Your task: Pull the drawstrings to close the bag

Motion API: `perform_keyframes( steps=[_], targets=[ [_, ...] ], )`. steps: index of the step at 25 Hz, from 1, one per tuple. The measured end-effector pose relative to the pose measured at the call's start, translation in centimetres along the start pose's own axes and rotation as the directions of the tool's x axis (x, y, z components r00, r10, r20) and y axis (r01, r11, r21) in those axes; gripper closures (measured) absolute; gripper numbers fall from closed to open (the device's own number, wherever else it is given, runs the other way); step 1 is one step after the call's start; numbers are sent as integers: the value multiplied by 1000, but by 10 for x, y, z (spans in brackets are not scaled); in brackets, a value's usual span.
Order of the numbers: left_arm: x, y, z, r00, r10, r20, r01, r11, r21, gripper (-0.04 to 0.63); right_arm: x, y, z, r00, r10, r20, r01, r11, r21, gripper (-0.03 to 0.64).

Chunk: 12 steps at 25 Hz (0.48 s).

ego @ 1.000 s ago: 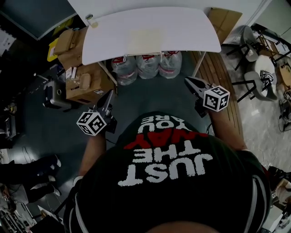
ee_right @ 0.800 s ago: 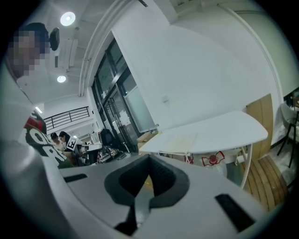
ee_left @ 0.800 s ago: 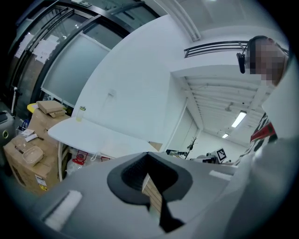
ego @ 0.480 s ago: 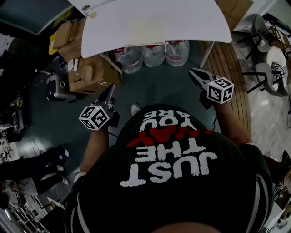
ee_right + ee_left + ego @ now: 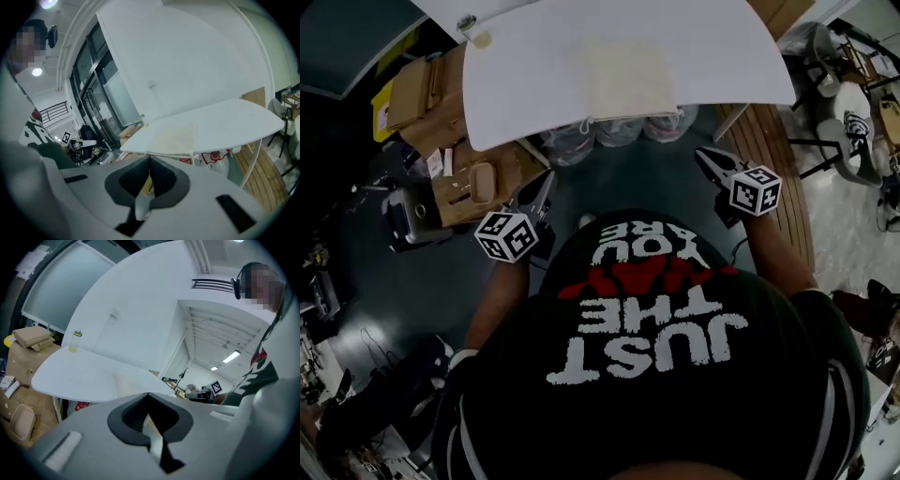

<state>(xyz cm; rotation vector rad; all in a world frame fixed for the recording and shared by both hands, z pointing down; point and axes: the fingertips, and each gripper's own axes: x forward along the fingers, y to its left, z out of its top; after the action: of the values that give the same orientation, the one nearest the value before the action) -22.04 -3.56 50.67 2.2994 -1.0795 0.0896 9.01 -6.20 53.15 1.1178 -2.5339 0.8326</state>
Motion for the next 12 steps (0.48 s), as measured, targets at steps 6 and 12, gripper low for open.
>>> perform_keyframes(
  steps=[6,12],
  targets=[
    [34,66,-2,989,-71,-129,75,997,27,594,55,-8,12,994,-101,-29,102,994,37,612],
    [89,78,-19,977,-47,-207,67,994,92,595,68,-50,5,989,-105,-107,110,993,37,612]
  ],
)
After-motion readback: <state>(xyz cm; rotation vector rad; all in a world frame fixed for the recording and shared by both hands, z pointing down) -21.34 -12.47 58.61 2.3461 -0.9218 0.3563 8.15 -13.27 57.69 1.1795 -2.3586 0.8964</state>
